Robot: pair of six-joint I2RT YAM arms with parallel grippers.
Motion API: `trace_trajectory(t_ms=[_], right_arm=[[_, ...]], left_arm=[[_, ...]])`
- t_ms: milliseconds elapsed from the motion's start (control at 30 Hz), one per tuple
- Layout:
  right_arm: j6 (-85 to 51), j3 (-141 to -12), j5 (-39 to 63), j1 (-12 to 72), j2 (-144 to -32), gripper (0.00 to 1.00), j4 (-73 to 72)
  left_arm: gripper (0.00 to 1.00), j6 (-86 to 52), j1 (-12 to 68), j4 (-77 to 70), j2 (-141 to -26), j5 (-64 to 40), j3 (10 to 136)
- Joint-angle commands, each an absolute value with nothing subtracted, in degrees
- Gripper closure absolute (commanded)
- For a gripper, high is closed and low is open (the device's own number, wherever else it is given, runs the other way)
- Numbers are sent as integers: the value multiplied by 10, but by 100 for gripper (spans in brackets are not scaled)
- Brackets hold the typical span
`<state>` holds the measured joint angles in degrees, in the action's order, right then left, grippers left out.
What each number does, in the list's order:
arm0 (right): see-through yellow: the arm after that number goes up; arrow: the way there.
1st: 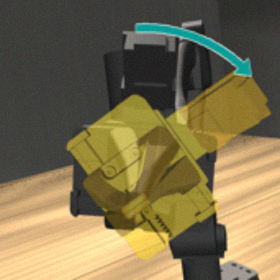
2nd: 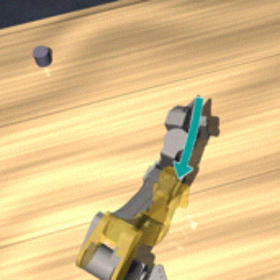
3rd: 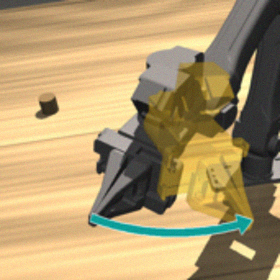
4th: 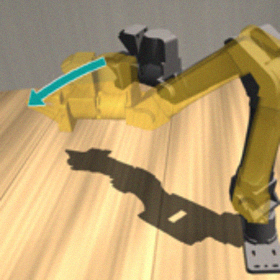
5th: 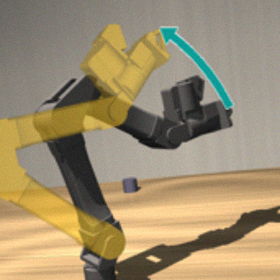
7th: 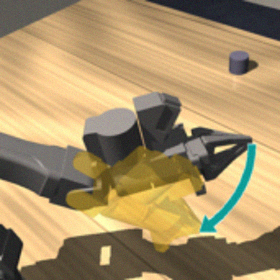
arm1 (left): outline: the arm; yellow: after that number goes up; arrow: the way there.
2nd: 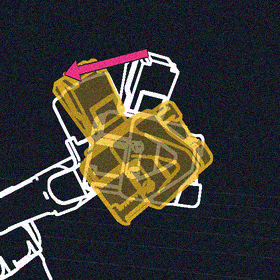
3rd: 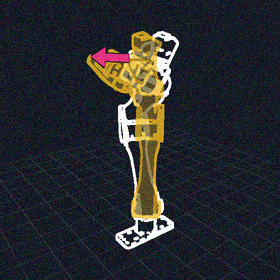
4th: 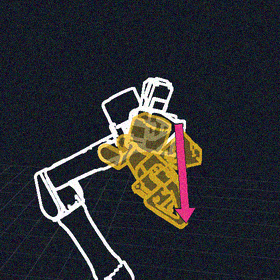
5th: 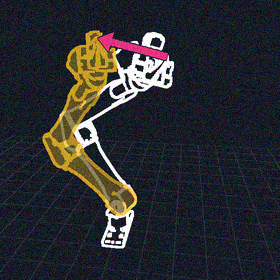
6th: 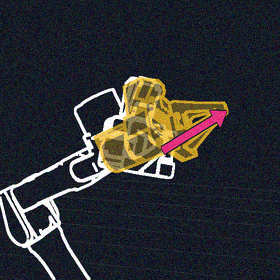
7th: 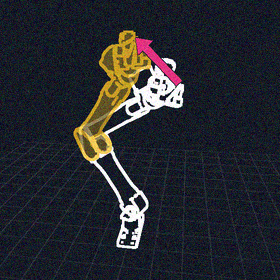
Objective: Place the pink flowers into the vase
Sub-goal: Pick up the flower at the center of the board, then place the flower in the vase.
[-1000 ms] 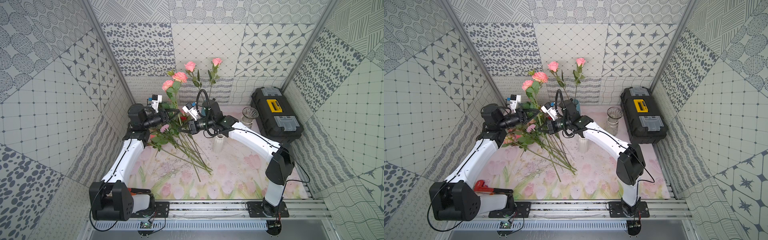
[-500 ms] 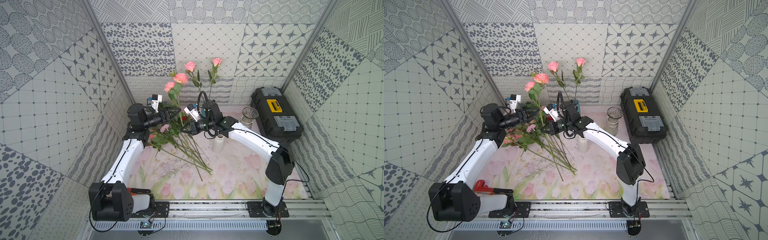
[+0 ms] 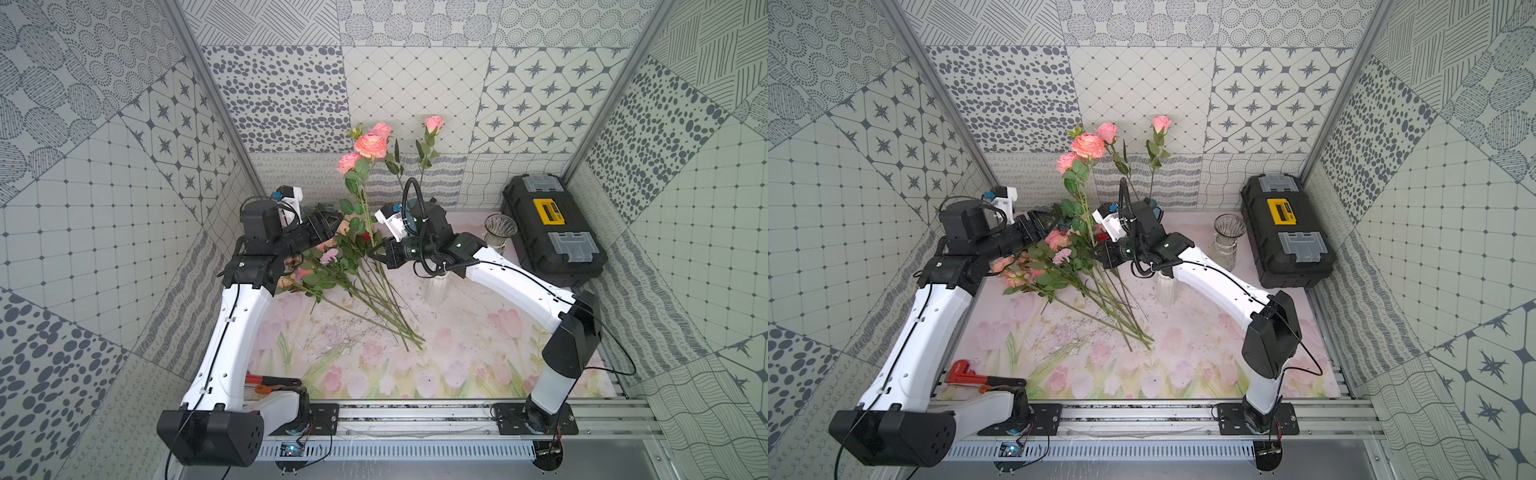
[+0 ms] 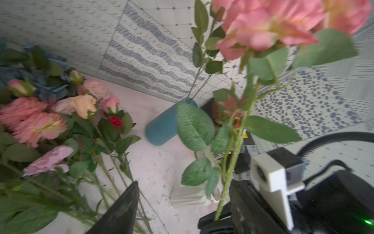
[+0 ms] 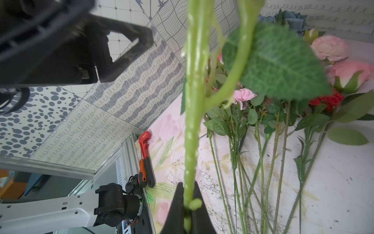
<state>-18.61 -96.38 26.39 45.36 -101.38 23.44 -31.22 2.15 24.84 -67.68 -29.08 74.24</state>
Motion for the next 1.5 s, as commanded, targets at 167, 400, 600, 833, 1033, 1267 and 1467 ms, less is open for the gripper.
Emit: trace_trajectory(t_ms=[167, 400, 600, 833, 1033, 1267, 1467], right_arm=[[-159, -926, 163, 468, -976, 100, 156], [-142, -919, 81, 485, -985, 100, 107], [-144, -884, 56, 486, -982, 100, 15], [-138, -884, 10, 486, -983, 100, -45], [-105, -882, -55, 485, -977, 100, -95], [-69, -898, -110, 476, -983, 100, -136], [-74, -914, -122, 458, -986, 100, -161]], left_arm=[[31, -217, 11, 352, -666, -131, 666], [32, -222, 10, 336, -662, -141, 643], [33, -233, -10, 329, -673, -163, 640], [34, -243, -24, 320, -676, -184, 633], [34, -243, -26, 318, -674, -185, 631], [34, -243, -33, 317, -670, -188, 630], [34, -245, -38, 315, -670, -193, 629]])
